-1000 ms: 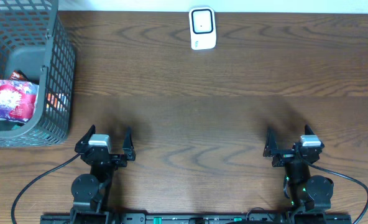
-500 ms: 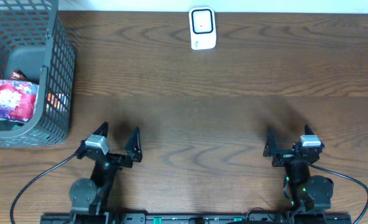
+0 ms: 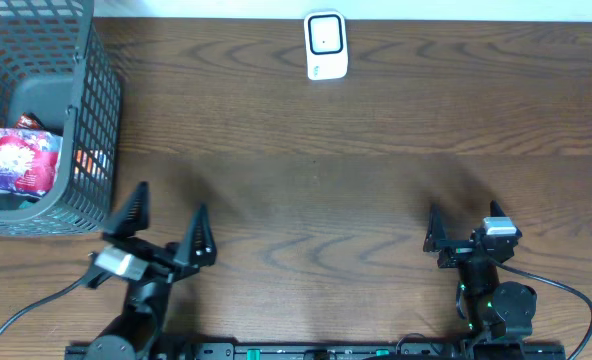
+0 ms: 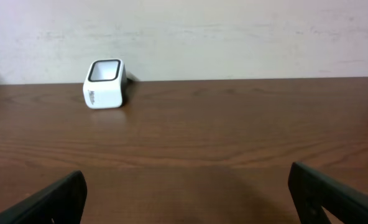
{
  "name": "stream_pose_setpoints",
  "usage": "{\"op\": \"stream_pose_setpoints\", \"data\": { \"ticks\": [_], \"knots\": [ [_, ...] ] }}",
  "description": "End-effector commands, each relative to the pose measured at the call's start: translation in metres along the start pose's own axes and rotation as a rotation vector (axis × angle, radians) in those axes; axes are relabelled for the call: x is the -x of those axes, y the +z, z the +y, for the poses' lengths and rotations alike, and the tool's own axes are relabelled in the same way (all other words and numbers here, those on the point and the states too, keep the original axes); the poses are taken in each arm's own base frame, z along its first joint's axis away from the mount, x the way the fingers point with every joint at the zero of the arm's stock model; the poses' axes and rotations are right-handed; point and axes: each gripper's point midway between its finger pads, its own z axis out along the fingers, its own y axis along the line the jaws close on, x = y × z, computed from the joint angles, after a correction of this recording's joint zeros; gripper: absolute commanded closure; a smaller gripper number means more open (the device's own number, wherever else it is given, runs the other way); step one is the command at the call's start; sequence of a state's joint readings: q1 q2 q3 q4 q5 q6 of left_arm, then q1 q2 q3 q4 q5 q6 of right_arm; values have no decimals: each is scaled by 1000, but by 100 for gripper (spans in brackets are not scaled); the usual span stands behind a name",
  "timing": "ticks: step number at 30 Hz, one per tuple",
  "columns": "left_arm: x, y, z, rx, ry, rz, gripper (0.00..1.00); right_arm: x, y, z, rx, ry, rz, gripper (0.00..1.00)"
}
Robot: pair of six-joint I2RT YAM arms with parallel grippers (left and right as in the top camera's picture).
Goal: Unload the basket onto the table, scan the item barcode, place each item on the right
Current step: 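Reach the left gripper into the grey basket toward the pink pack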
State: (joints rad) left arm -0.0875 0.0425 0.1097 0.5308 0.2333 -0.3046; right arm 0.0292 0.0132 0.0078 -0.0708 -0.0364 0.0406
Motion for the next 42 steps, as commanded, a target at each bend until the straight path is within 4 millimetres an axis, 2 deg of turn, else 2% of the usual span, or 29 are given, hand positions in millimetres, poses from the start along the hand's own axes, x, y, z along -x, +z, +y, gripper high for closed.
{"op": "stream_pose_setpoints", "data": {
  "ticks": [1, 4, 9, 13, 15, 16, 19, 21, 24, 26, 30, 34, 38, 42],
  "knots": [
    [60, 20, 2, 91, 158, -85, 2, -1, 0, -2, -7, 7, 3, 1],
    [70, 44, 21, 215, 177, -26, 2, -1, 0, -2, -7, 7, 3, 1],
    [81, 81, 86, 602, 215, 125, 2, -2, 0, -2, -7, 7, 4, 1],
    [102, 134, 109, 705, 423, 300, 2, -1, 0, -2, -7, 7, 3, 1],
    [115, 147, 131, 808, 474, 369, 2, -2, 0, -2, -7, 7, 4, 1],
    [125, 152, 150, 901, 498, 410, 2, -1, 0, -2, -7, 7, 3, 1],
    [138, 154, 195, 1057, 532, 549, 2, -2, 0, -2, -7, 7, 4, 1],
    [138, 143, 223, 1144, 535, 666, 2, -1, 0, -2, -7, 7, 3, 1],
    [125, 123, 258, 1228, 523, 835, 2, -1, 0, -2, -7, 7, 3, 1],
    [110, 111, 274, 1262, 515, 916, 2, -1, 0, -2, -7, 7, 3, 1],
    [71, 79, 286, 1281, 485, 1139, 2, -1, 0, -2, -7, 7, 3, 1],
    [46, 85, 280, 1180, 407, 1193, 2, -1, 0, -2, -7, 7, 3, 1],
    [55, 101, 286, 1178, 409, 1093, 2, -1, 0, -2, -7, 7, 3, 1],
    [62, 101, 296, 1288, 267, 937, 2, -1, 0, -2, -7, 7, 3, 1]
  ]
}}
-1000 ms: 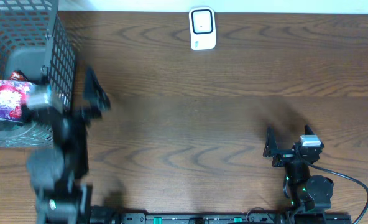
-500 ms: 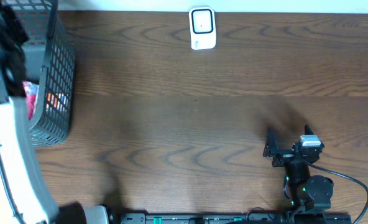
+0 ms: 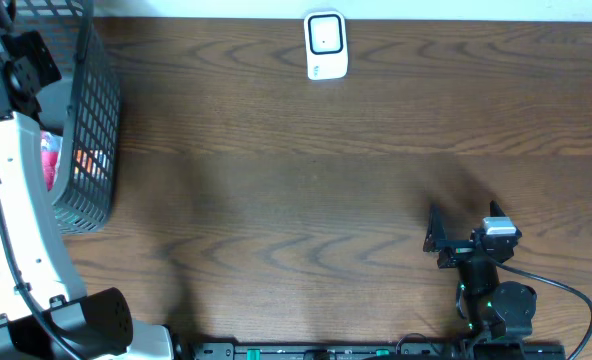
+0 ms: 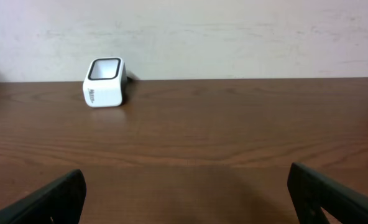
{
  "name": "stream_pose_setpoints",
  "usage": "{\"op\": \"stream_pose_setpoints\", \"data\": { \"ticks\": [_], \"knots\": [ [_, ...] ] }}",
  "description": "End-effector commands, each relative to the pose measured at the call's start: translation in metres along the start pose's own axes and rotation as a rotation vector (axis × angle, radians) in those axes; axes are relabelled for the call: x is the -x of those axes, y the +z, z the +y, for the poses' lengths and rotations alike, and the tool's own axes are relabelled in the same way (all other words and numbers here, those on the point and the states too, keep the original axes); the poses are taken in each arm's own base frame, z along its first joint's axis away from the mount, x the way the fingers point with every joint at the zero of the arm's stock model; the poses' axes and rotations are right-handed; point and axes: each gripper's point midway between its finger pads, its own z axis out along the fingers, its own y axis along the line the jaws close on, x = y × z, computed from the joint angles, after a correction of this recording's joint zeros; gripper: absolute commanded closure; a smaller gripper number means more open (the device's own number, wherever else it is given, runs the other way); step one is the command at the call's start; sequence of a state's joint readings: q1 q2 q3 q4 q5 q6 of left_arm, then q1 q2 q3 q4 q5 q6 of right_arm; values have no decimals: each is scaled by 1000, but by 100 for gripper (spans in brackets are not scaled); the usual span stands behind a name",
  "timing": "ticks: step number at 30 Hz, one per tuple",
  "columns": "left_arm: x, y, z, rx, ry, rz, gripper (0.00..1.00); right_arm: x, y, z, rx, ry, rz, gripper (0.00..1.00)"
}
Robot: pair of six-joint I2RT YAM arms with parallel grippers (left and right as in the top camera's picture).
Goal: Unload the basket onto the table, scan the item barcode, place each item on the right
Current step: 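Reach the left gripper into the grey basket toward the pink pack, then grasp the pink-purple wipes pack with the left gripper and lift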
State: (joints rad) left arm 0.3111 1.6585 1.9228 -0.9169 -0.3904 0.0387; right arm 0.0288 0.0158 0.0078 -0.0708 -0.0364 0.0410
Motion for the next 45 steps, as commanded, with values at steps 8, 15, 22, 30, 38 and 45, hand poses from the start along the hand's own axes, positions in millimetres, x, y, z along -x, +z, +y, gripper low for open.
{"op": "stream_pose_setpoints", "data": {
  "ticks": [8, 15, 22, 30, 38, 45],
  "knots": [
    [-33, 60, 46, 112, -413, 143, 2, -1, 0, -2, -7, 7, 1, 1],
    [-64, 93, 27, 73, -386, 285, 2, -1, 0, -2, -7, 7, 0, 1],
    [-84, 122, 13, 76, -414, 359, 2, -1, 0, -2, -7, 7, 1, 1],
    [-114, 151, -1, 132, -405, 450, 2, -1, 0, -2, -7, 7, 1, 1],
    [-136, 171, -2, 230, -420, 491, 2, -1, 0, -2, -7, 7, 1, 1],
    [-155, 184, -8, 242, -396, 541, 2, -1, 0, -2, -7, 7, 1, 1]
  ]
}}
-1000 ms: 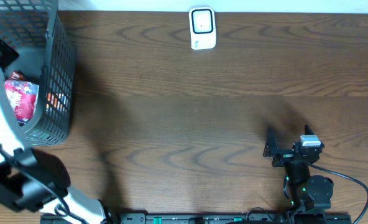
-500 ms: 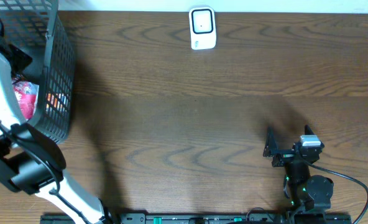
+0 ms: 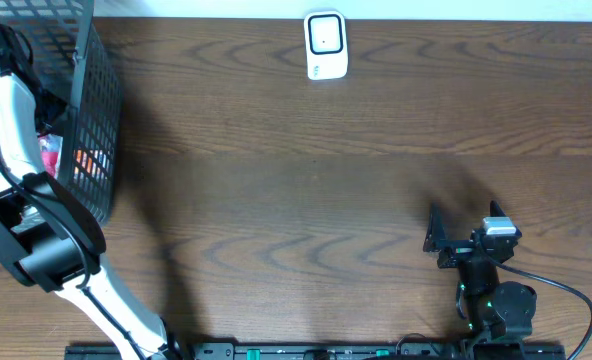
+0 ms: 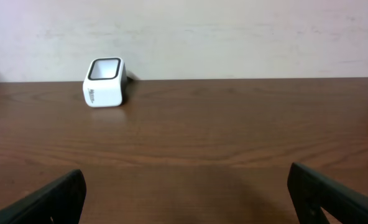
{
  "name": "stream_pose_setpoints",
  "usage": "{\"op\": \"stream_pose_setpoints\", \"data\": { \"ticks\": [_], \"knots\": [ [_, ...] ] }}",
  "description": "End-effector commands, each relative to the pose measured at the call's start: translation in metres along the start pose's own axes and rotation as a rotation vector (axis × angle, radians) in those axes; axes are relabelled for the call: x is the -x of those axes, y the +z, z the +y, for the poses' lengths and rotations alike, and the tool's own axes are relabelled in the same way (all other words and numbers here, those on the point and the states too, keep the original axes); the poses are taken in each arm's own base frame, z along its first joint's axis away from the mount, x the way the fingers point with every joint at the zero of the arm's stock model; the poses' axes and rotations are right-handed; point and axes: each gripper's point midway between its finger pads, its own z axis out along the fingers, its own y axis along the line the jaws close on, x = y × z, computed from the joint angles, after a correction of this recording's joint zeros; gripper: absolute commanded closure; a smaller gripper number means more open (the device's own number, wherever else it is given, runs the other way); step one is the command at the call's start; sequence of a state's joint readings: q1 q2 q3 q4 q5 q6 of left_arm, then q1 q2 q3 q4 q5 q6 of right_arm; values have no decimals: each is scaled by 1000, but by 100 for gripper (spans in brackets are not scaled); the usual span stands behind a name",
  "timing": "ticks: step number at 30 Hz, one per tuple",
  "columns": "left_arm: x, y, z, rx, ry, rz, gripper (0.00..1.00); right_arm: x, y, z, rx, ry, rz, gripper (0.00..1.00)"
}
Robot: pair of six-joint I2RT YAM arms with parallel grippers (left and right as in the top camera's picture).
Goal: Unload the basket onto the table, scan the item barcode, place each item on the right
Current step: 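Grasp the pink-purple wipes pack with the left gripper and lift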
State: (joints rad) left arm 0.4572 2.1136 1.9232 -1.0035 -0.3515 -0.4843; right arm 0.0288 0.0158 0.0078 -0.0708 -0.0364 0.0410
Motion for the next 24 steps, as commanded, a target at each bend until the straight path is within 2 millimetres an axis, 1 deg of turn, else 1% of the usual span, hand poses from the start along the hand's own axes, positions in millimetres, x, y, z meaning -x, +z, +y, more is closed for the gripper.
{"op": "stream_pose_setpoints", "data": {
  "ticks": [1, 4, 8, 17, 24],
  "knots": [
    [-8, 18, 3, 53, -3, 24, 2, -1, 0, -2, -7, 7, 1, 1],
    [-14, 28, 2, 67, 9, 46, 2, -1, 0, -2, -7, 7, 1, 1],
    [-18, 35, 1, 77, 18, 62, 2, -1, 0, -2, -7, 7, 1, 1],
    [-19, 38, 0, 77, 18, 63, 2, -1, 0, -2, -7, 7, 1, 1],
    [-27, 49, -1, 81, 22, 69, 2, -1, 0, -2, -7, 7, 1, 1]
  ]
}}
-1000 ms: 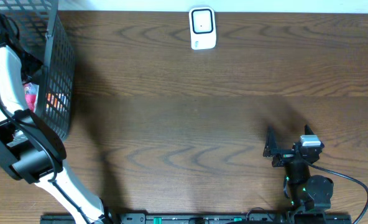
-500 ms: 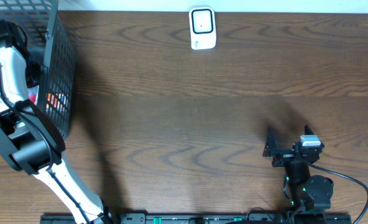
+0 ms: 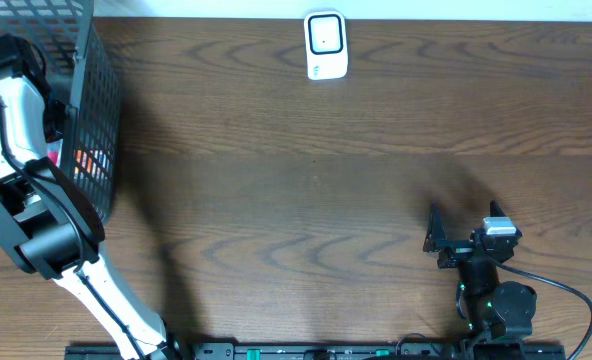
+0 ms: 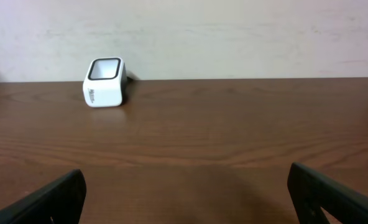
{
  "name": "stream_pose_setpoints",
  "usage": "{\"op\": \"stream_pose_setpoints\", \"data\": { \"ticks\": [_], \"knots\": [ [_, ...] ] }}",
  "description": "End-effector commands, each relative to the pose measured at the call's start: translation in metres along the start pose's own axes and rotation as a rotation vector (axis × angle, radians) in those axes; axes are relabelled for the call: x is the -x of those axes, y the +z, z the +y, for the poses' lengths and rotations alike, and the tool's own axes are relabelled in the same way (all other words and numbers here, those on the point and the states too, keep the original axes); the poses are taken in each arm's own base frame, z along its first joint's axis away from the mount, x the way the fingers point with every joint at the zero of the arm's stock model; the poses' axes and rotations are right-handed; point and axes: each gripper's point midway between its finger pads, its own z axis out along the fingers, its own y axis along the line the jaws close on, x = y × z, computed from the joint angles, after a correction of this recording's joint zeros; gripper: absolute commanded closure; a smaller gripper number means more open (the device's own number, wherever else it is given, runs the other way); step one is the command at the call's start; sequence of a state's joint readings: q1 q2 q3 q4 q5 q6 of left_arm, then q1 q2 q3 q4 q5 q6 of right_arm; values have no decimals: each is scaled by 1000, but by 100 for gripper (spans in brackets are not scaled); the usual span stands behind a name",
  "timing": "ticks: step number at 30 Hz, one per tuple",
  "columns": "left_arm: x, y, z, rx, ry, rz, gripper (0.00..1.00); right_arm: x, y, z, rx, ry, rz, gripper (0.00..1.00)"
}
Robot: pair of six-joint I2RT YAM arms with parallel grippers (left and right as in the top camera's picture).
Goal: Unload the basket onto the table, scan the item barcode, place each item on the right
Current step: 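Grasp the pink-purple wipes pack with the left gripper and lift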
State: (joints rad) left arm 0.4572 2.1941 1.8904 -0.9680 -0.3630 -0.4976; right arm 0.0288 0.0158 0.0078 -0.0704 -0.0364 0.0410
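The white barcode scanner (image 3: 325,45) stands at the far edge of the table and also shows in the right wrist view (image 4: 104,83), dark window up. A black wire basket (image 3: 86,120) sits at the far left. In it, a bit of a pink packet (image 3: 50,155) and something orange (image 3: 91,160) show. My left arm (image 3: 16,130) reaches into the basket and hides its own fingers and most of the contents. My right gripper (image 3: 461,240) rests low at the front right, open (image 4: 190,199) with nothing between its fingers.
The brown wooden table (image 3: 306,190) runs between basket and scanner. A pale wall (image 4: 234,37) rises behind the table's far edge. A cable (image 3: 566,290) loops by the right arm's base.
My left arm's end has shifted slightly inside the basket, a little lower and to the right. The right arm and the scanner have not moved.
My left gripper first lay open on the table in front of the basket, where a pink-red packet showed plainly. Then the left arm stood raised over the basket. After that it was down inside the basket, and it is still there. The right gripper stayed open and still.
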Motion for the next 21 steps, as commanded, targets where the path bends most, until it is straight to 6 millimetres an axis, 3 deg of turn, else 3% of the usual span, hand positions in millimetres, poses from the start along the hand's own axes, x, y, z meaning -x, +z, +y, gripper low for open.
{"op": "stream_pose_setpoints", "data": {
  "ticks": [1, 3, 4, 6, 9, 12, 17, 21],
  "knots": [
    [-9, 12, 5, 35, 5, 18, 2, -1, 0, -2, -7, 7, 2, 1],
    [-10, 13, 5, 37, 6, 20, 2, -1, 0, -2, -7, 7, 1, 1],
    [-10, 13, 5, 38, 7, 20, 9, -1, 0, -2, -7, 7, 1, 1],
    [-10, 13, 5, 37, 28, 21, 32, -1, 0, -2, -7, 7, 1, 1],
    [-11, 13, 6, 39, 49, 26, 58, -1, 0, -2, -7, 7, 1, 1],
    [-12, 11, 7, 41, 53, 28, 93, -1, 0, -2, -7, 7, 2, 1],
    [-10, -4, 14, 37, 59, 22, 93, -1, 0, -2, -7, 7, 1, 1],
    [5, -37, 22, -2, 25, -41, 93, -1, 0, -2, -7, 7, 1, 1]
  ]
}}
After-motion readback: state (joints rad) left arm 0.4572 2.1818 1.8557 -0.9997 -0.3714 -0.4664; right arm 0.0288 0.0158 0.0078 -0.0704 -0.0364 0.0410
